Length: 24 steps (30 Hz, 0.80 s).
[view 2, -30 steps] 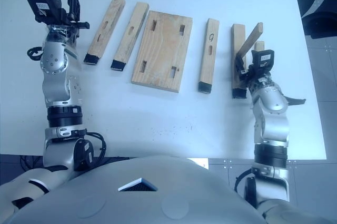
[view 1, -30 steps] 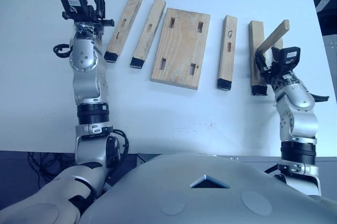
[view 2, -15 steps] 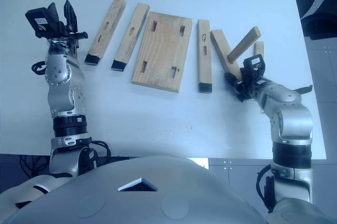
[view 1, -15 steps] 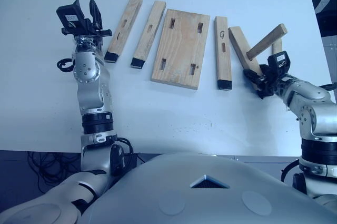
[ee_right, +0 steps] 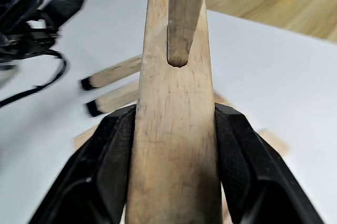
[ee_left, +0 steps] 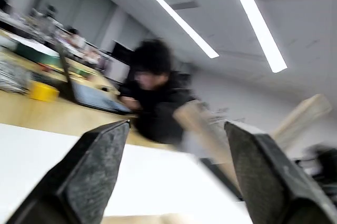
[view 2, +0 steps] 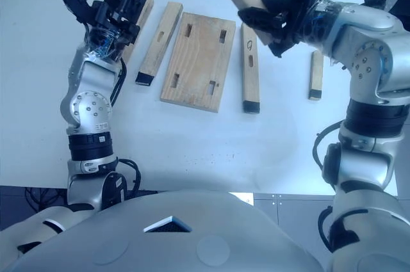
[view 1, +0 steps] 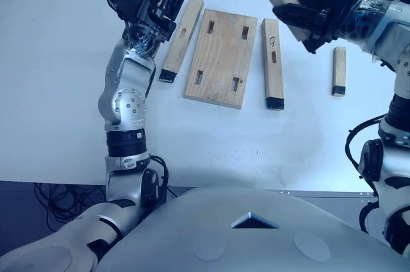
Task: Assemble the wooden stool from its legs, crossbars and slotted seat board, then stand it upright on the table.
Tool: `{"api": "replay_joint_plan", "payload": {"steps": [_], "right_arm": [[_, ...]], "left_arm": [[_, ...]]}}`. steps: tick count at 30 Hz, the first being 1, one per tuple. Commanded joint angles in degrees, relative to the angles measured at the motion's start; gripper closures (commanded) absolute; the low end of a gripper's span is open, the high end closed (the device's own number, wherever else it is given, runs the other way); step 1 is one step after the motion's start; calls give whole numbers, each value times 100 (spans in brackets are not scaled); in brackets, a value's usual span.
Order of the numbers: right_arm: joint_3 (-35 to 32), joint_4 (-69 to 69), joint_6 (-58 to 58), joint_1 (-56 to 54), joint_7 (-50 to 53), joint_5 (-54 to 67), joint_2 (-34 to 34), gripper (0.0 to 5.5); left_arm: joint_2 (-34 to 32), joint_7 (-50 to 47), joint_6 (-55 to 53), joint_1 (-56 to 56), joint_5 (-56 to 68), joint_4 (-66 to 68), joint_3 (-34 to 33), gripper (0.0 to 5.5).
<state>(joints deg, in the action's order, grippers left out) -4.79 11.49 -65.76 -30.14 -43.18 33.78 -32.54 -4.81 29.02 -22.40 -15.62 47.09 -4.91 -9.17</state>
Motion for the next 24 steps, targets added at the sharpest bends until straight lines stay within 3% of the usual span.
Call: {"api": "replay_joint_plan", "payload": {"steps": [1,5,7,17,24], "right_arm": [[-570,290,-865,-589,-120,1093,173,344],[-1245,391,-1439,-872,263,1945,536,345],[-1361,500,-1515,-858,357,2242,620,345],[-967,684,-1220,-59,-78,2850,337,345],[-771,780,-995,49,-413,3023,92,345]], "left_arm": [[-302,247,-1074,-376,1327,-167,-355,157],[-624,369,-1875,-593,1949,-146,-363,98],[-681,455,-2025,-687,1981,-33,-320,94],[-574,707,-2631,-1193,2947,136,-437,94],[-728,850,-2944,-1238,3454,157,-588,205]]}}
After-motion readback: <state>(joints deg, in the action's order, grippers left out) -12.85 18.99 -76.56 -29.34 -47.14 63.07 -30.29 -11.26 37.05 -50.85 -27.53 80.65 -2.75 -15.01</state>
